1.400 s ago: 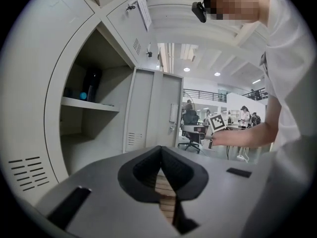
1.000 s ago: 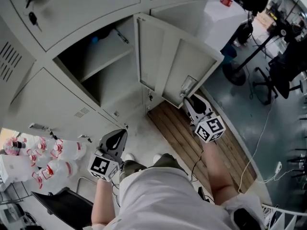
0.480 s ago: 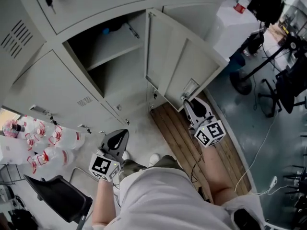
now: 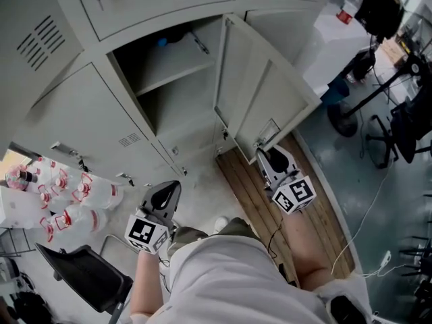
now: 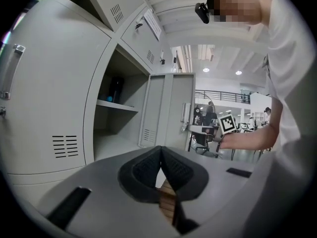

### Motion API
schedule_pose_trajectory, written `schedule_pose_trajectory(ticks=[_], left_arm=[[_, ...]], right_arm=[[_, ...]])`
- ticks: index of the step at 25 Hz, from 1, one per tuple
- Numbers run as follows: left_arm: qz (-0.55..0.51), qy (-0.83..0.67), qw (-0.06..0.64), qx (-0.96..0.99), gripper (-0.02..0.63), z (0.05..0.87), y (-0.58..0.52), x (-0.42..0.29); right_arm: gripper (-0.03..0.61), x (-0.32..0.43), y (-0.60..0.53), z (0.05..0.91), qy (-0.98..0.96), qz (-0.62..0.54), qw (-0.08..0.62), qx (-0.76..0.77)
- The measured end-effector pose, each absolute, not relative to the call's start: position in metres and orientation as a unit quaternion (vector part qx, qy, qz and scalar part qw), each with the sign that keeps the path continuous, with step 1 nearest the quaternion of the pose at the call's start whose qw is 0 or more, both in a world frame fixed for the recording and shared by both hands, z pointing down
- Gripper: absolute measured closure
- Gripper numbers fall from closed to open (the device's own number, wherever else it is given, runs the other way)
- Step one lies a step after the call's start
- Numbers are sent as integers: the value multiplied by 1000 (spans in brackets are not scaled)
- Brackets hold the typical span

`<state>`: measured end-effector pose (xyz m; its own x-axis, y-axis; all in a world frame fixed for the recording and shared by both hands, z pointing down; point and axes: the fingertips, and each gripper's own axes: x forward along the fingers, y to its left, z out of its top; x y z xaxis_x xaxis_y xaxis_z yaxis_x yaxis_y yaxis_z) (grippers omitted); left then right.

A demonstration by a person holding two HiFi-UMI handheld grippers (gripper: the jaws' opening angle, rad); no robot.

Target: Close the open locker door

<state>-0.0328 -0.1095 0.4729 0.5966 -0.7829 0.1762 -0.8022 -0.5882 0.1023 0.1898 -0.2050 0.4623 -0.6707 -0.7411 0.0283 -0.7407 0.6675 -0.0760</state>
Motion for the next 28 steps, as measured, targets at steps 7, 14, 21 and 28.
schedule_pose_trajectory(ticks=[7, 14, 21, 28], left_arm=[[59, -430, 87, 897, 612, 471, -108, -59], [64, -412, 85, 905, 612, 470, -109, -84], [64, -400, 85, 910, 612, 467, -111, -106], [65, -397, 81, 912, 612, 468, -111, -131]], right_arm=[[468, 162, -193, 462, 904, -39, 3, -425], [448, 134, -182, 462, 897, -34, 2, -440], [446, 94, -172, 461, 898, -27, -4, -439], [445, 54, -170, 458, 893, -24, -7, -449]])
